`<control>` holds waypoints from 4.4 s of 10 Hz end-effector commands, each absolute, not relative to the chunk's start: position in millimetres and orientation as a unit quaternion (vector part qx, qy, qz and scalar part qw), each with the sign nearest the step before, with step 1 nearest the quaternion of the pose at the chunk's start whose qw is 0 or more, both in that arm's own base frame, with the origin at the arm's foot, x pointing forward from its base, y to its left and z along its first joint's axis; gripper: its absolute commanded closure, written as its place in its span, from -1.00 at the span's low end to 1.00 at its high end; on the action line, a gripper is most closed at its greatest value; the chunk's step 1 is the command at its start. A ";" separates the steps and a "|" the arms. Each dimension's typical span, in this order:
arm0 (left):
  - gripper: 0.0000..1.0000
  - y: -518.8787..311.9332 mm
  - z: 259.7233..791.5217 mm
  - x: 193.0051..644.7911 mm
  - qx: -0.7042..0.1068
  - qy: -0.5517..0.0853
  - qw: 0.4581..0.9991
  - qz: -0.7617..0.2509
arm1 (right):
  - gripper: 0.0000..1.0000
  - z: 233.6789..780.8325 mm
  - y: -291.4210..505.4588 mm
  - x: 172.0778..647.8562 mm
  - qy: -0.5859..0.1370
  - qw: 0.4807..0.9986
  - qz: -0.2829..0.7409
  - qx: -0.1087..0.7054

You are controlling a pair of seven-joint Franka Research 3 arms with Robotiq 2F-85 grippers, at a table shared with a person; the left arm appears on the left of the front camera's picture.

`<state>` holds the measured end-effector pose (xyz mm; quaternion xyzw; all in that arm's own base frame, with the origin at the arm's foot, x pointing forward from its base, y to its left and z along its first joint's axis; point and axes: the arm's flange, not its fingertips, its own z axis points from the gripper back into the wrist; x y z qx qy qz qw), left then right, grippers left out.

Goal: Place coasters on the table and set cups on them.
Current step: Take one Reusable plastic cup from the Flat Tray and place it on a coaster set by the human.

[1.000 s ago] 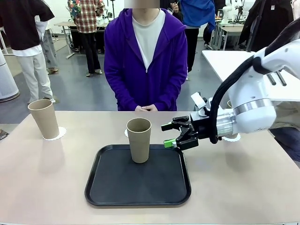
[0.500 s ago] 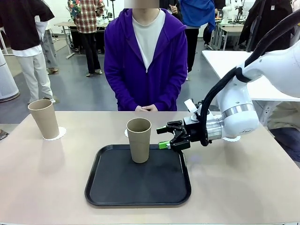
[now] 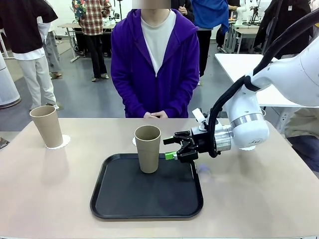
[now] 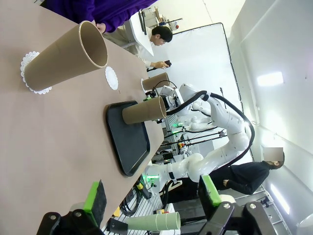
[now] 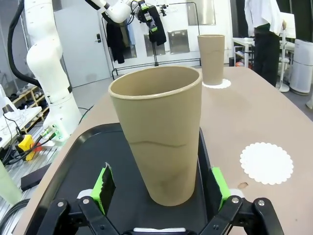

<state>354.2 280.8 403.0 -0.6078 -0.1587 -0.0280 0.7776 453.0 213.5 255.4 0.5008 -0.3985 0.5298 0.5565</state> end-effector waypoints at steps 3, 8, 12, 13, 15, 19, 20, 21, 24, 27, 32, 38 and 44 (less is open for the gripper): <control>-1.00 281.8 404.0 351.2 -0.608 -0.161 0.777 -0.032 | -1.00 243.3 220.9 454.9 -0.389 0.563 0.531 0.500; -1.00 281.8 404.0 351.2 -0.608 -0.161 0.777 -0.032 | -1.00 230.4 240.1 457.8 -0.396 0.548 0.538 0.504; -1.00 281.8 404.0 351.2 -0.608 -0.161 0.777 -0.032 | -1.00 217.6 252.0 467.1 -0.392 0.535 0.540 0.518; -1.00 281.8 404.0 351.2 -0.608 -0.161 0.777 -0.032 | -1.00 215.3 256.4 467.5 -0.386 0.534 0.542 0.521; -1.00 281.8 404.0 351.2 -0.608 -0.161 0.777 -0.032 | -1.00 216.7 266.3 466.5 -0.383 0.527 0.549 0.524; -1.00 281.8 404.0 351.2 -0.608 -0.161 0.777 -0.032 | -1.00 218.5 281.7 465.0 -0.382 0.516 0.557 0.526; -1.00 281.8 404.0 351.2 -0.608 -0.161 0.777 -0.032 | -1.00 219.5 286.7 464.7 -0.379 0.513 0.558 0.531; -1.00 281.8 404.0 351.2 -0.608 -0.161 0.777 -0.032 | -1.00 220.5 292.1 465.5 -0.377 0.513 0.557 0.533; -1.00 281.8 404.0 351.2 -0.608 -0.161 0.777 -0.032 | -1.00 220.4 303.2 467.1 -0.378 0.508 0.558 0.536; -1.00 281.8 404.0 351.2 -0.608 -0.161 0.777 -0.032 | 0.11 219.1 305.7 468.8 -0.396 0.494 0.555 0.540; -1.00 281.8 404.0 351.2 -0.608 -0.161 0.777 -0.032 | 0.50 237.9 299.5 454.0 -0.425 0.517 0.516 0.534; -1.00 281.8 404.0 351.2 -0.608 -0.161 0.777 -0.032 | 0.50 428.3 320.0 396.3 -0.422 0.553 0.532 0.482; -1.00 281.8 404.0 351.2 -0.608 -0.161 0.777 -0.032 | 0.50 450.4 321.5 389.8 -0.436 0.547 0.532 0.477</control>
